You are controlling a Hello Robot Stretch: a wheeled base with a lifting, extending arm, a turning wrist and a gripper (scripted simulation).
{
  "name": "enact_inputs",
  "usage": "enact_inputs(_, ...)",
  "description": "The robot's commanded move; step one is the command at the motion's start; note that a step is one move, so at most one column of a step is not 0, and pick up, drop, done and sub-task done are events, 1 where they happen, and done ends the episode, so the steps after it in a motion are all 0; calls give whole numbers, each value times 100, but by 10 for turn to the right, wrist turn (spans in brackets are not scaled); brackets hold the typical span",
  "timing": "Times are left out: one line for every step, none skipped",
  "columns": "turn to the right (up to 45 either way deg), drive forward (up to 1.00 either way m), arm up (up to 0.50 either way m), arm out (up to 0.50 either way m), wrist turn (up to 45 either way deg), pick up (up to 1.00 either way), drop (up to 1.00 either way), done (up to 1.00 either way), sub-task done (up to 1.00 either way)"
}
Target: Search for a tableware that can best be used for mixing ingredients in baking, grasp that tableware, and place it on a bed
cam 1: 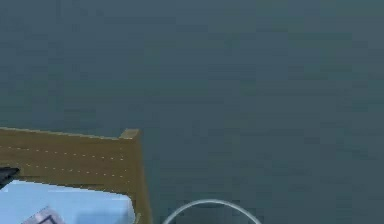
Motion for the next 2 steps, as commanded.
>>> enact_inputs(-450, 0, 0, 0, 0, 0, 0, 0, 0)
enact_inputs(-450, 0, 0, 0, 0, 0, 0, 0, 0)
